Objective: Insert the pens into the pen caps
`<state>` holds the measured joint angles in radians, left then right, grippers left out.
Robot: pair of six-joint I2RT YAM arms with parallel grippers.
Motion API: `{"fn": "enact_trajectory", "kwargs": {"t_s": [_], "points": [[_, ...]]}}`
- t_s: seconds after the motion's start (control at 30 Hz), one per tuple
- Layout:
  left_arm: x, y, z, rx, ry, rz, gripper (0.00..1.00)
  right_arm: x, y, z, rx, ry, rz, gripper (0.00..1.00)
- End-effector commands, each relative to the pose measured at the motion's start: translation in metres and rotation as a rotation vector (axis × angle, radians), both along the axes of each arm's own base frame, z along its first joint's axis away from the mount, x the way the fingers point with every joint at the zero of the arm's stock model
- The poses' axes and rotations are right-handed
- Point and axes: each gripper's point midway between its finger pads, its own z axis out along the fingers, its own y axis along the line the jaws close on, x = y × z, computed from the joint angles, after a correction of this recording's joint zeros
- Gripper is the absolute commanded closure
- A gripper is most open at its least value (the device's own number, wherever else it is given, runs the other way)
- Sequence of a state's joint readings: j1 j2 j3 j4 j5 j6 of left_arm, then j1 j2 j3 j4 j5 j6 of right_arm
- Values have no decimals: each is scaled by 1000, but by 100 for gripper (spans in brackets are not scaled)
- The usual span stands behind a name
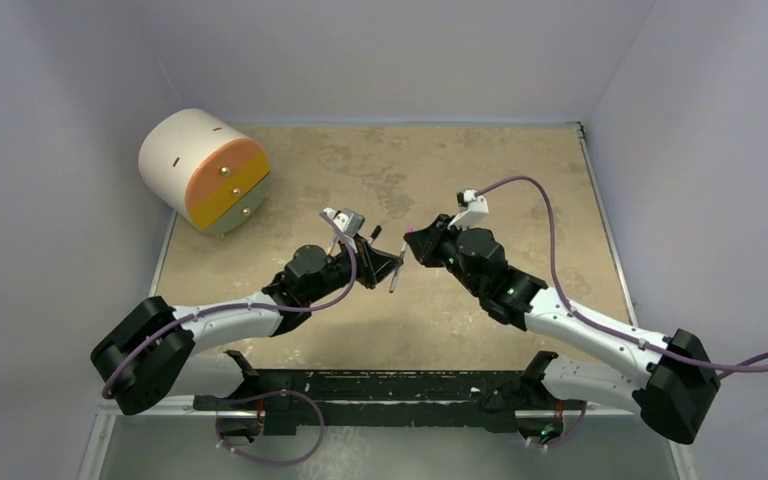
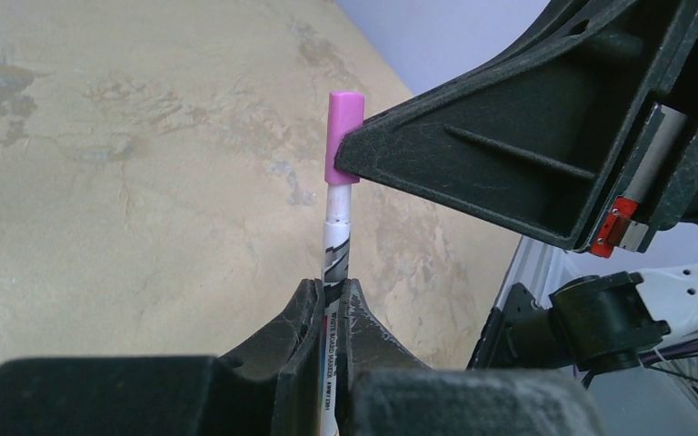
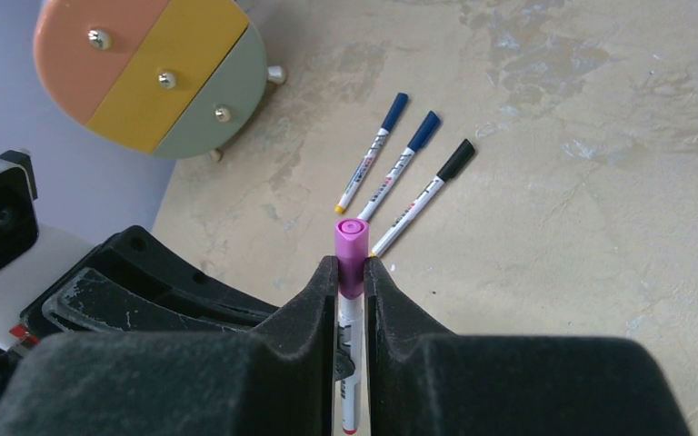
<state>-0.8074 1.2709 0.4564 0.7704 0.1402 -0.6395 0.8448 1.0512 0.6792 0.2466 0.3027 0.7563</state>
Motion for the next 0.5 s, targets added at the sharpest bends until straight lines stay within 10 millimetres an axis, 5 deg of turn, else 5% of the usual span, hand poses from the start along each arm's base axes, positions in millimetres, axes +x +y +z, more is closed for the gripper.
{"fn": "enact_trajectory", "kwargs": {"t_s": [0.0,0.47], "points": [[26,15,18,-2,-59,121,100,-5,10,-13,9,27,37,100],[35,22,-23,153,17,167,100,1,31,-66,-11,141,57,100]]}}
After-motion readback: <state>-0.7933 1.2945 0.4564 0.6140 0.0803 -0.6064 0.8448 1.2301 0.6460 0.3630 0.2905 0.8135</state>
